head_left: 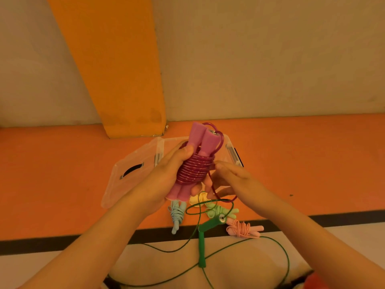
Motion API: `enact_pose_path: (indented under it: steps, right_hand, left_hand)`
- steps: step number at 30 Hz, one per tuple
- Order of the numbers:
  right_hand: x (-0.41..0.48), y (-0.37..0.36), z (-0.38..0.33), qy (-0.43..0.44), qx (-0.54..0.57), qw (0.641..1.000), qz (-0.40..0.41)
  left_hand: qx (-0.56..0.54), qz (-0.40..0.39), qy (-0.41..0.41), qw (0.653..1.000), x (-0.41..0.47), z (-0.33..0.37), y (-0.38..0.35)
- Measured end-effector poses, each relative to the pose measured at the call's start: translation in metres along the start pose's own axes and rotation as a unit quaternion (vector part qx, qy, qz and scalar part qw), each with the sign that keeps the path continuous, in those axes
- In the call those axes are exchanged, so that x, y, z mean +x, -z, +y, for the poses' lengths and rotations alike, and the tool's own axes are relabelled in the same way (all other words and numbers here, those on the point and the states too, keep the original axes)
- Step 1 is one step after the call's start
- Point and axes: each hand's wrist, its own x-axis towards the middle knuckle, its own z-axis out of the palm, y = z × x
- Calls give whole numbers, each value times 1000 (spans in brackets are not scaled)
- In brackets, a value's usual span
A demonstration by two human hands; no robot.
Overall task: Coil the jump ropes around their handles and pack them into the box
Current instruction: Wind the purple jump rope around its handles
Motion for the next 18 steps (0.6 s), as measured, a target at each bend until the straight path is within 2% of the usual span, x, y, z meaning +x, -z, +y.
enact_pose_path:
  steps: [9, 18]
  right_hand:
    - [5, -1, 25, 0, -2, 1000, -22]
    - [13, 1, 41, -5, -85, 995, 55]
  left_hand:
    - [21, -30, 21, 999, -2, 0, 4]
    - [70, 2, 19, 997, 1, -3, 6]
